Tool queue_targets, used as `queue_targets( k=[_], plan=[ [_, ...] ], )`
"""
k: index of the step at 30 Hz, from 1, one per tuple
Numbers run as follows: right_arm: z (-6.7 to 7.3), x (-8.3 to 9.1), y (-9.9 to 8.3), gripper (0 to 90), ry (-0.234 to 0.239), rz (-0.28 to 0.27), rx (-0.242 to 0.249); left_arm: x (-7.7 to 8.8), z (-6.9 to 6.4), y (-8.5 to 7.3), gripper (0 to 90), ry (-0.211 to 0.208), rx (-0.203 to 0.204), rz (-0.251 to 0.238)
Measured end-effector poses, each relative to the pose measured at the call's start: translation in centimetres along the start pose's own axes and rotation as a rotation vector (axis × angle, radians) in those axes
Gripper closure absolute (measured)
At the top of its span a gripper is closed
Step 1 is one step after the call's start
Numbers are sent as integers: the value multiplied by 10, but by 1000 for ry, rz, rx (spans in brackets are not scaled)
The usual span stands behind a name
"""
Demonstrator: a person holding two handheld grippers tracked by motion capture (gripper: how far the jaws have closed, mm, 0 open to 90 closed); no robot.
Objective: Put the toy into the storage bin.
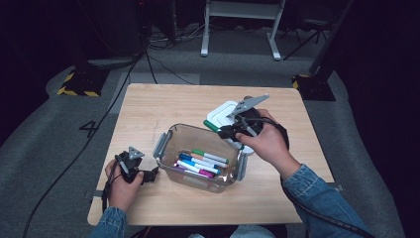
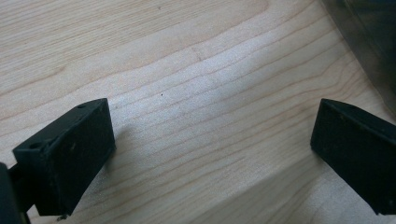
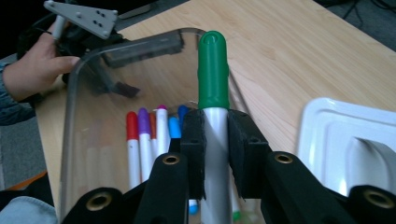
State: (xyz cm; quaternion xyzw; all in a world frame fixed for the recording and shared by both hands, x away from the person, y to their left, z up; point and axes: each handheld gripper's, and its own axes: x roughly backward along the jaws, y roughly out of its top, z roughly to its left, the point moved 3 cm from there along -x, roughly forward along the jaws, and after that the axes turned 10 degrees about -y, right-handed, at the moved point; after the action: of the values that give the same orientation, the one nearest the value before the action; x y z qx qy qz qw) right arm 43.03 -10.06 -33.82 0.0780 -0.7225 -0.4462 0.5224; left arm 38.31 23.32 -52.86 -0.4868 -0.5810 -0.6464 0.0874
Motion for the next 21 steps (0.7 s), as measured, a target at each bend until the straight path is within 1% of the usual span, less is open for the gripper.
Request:
queue_targets(
  k=[5, 8, 10, 12, 17, 21],
  plan=[
    [20, -20, 8, 775, 41, 17, 43, 0, 0, 0, 1, 0, 0, 0],
    [29, -32, 11, 775, 64, 29, 71, 0, 0, 0, 1, 0, 0, 0],
    [35, -39, 12, 776, 83, 38, 78, 0, 0, 0, 1, 0, -2, 0],
    [41, -48, 12, 775, 106, 41, 99, 0, 1, 1, 1, -2, -4, 4],
    [56, -66, 13, 775, 131, 49, 123, -2, 1, 3, 0, -2, -6, 0],
    [63, -78, 10, 775, 150, 77, 155, -2, 1, 3, 0, -1, -5, 0]
  ],
)
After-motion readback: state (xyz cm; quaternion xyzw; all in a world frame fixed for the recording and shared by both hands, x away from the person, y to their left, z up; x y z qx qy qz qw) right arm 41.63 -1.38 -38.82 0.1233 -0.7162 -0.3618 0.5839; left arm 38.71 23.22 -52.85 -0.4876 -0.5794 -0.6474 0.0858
